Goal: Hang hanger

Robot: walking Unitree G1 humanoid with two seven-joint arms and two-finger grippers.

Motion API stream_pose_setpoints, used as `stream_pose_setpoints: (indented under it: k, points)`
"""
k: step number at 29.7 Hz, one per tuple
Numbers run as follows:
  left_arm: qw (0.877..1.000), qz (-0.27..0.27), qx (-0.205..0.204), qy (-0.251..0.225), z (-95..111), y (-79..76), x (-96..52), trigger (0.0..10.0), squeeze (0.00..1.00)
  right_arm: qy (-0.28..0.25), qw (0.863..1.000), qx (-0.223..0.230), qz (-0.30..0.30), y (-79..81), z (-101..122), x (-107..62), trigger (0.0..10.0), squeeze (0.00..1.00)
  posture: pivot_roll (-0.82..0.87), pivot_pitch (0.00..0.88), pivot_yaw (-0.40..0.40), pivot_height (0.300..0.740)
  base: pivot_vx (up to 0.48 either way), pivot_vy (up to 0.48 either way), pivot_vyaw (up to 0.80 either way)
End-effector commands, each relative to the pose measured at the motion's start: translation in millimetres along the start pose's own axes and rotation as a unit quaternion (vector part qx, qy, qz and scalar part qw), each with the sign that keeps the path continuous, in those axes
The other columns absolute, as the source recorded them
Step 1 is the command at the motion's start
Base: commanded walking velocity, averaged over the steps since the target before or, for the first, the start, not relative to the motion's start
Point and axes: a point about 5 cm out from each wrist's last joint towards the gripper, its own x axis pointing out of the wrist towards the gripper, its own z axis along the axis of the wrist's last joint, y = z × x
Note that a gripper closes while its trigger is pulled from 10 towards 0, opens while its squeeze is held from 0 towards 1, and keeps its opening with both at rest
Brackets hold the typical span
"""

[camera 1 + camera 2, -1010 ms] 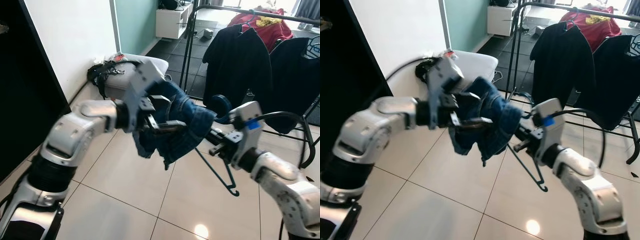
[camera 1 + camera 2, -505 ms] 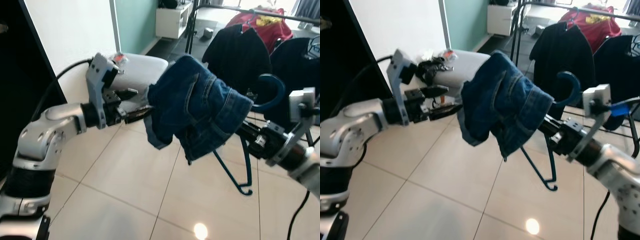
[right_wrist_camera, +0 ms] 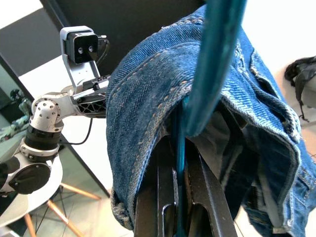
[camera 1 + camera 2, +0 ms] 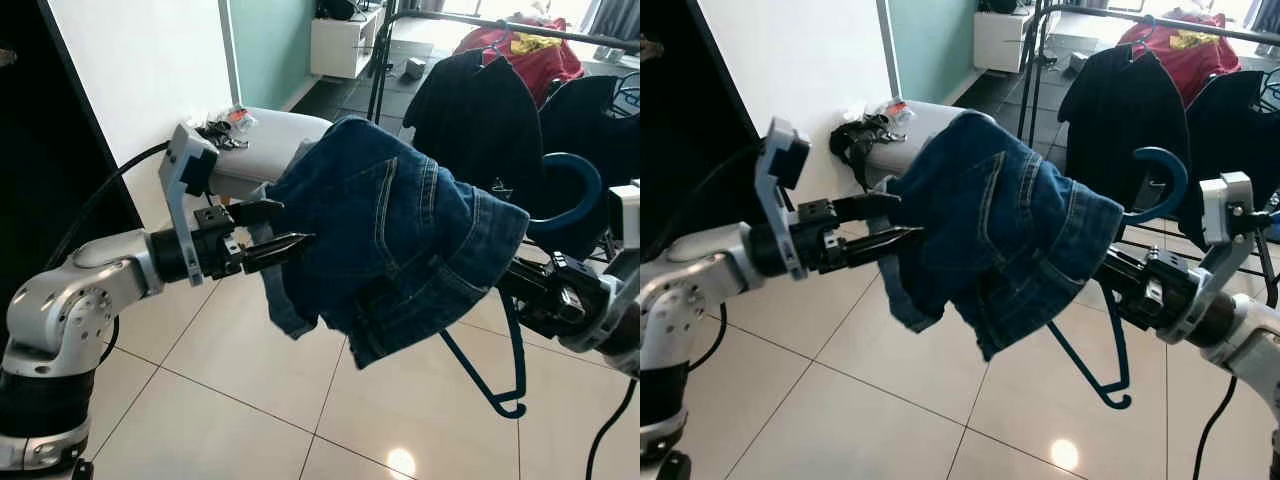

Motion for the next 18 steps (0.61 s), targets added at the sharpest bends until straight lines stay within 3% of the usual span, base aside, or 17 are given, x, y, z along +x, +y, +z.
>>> stream_pose_setpoints:
  k: [1, 7, 10, 14, 17, 18]
  points:
    - [1.0, -0.014, -0.001, -0.002, -0.9, -8.2, -3.8, 10.0, 0.0, -0.004, 0.999, -0.003, 0.037, 3.8, 8.6, 1.4, 10.0, 0.0, -0.04, 0.103, -0.038, 0.74, 0.0, 0.0, 0.0]
    - [1.0, -0.002, -0.005, 0.026, -8.6, -10.9, -14.9, 10.0, 0.0, 0.015, 0.998, 0.004, 0.064, 0.8, 18.5, 1.5, 10.0, 0.0, -0.03, 0.105, -0.045, 0.74, 0.0, 0.0, 0.0]
    - [0.996, 0.044, -0.051, 0.05, -24.0, -5.3, -30.1, 10.0, 0.0, 0.018, 0.997, -0.012, 0.071, 0.3, 30.0, 0.9, 10.0, 0.0, -0.03, 0.105, -0.044, 0.74, 0.0, 0.0, 0.0]
    - [0.996, 0.05, -0.061, 0.051, -25.9, -5.5, -32.7, 10.0, 0.0, 0.018, 0.997, -0.013, 0.072, 0.4, 31.9, 0.3, 10.0, 0.0, -0.03, 0.105, -0.044, 0.74, 0.0, 0.0, 0.0]
    - [0.985, 0.067, -0.154, 0.043, -49.7, -16.0, -43.6, 10.0, 0.0, 0.005, 0.996, -0.029, 0.084, 5.6, 45.1, -2.0, 10.0, 0.0, -0.03, 0.114, -0.034, 0.74, 0.0, 0.0, 0.0]
    - [0.985, 0.067, -0.154, 0.043, -49.7, -16.0, -43.6, 10.0, 0.0, 0.005, 0.996, -0.029, 0.084, 5.6, 45.1, -2.0, 10.0, 0.0, -0.03, 0.114, -0.034, 0.74, 0.0, 0.0, 0.0]
